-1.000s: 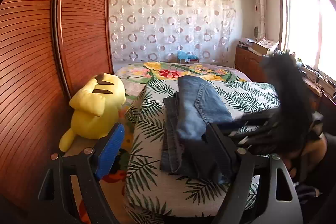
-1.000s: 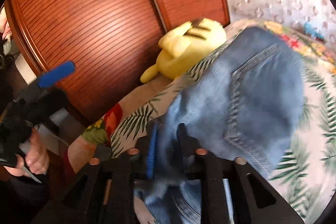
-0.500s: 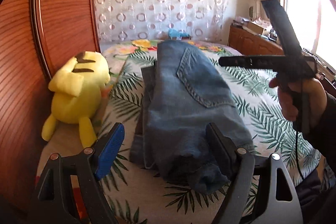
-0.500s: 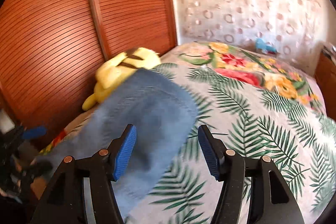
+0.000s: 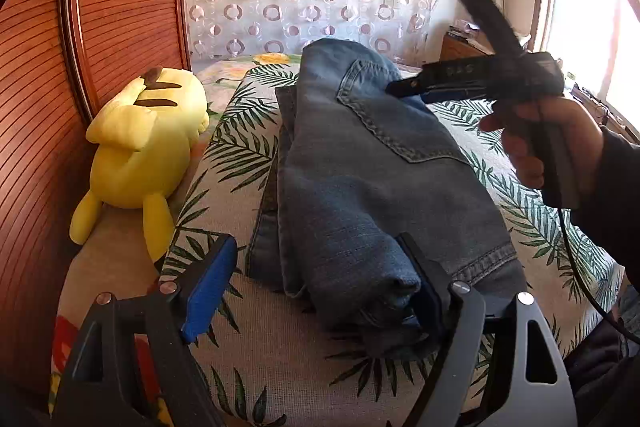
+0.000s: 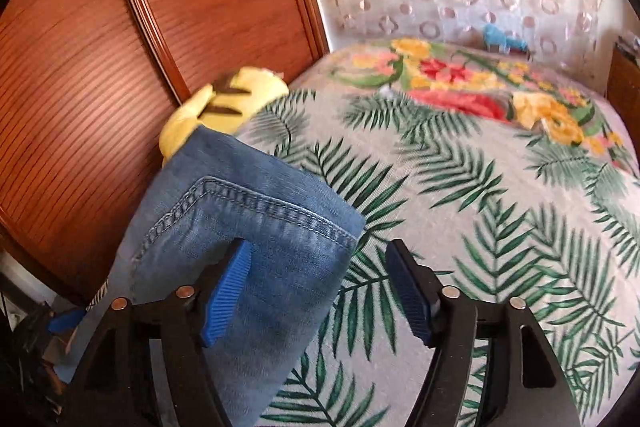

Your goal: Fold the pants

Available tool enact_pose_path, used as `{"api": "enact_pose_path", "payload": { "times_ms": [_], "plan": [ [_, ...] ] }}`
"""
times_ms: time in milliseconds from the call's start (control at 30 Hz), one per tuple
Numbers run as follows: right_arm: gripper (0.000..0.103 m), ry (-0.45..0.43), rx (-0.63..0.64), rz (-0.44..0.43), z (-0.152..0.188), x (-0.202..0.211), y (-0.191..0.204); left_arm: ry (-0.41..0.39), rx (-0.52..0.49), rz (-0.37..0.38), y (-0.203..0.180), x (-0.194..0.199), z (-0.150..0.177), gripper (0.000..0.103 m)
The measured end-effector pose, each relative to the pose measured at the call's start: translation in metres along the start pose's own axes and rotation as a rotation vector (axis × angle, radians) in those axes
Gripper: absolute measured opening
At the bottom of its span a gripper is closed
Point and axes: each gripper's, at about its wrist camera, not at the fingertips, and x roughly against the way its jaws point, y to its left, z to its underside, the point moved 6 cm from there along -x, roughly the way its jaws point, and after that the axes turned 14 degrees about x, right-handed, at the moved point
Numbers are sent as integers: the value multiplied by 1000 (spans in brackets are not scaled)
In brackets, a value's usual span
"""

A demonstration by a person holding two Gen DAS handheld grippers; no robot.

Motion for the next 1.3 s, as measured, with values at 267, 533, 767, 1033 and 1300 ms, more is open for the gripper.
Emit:
{"api": "enact_pose_path", "payload": {
  "times_ms": [267, 533, 767, 1033, 1300],
  "plan": [
    [76, 46, -4, -56, 3, -20, 3, 3, 22, 19, 2, 0, 2, 80],
    [56, 49, -12, -109, 0, -23, 7, 19, 35, 108, -6, 4, 6, 47],
    [29, 14, 46, -104, -3, -7, 15, -14, -49, 98, -19, 13, 5, 21],
    [24, -62, 94, -58, -21, 19, 33, -47, -35, 110, -18, 27, -11, 17],
    [23, -103, 111, -49, -58, 15, 25, -67, -27, 96, -4, 9, -56, 16]
  ]
}}
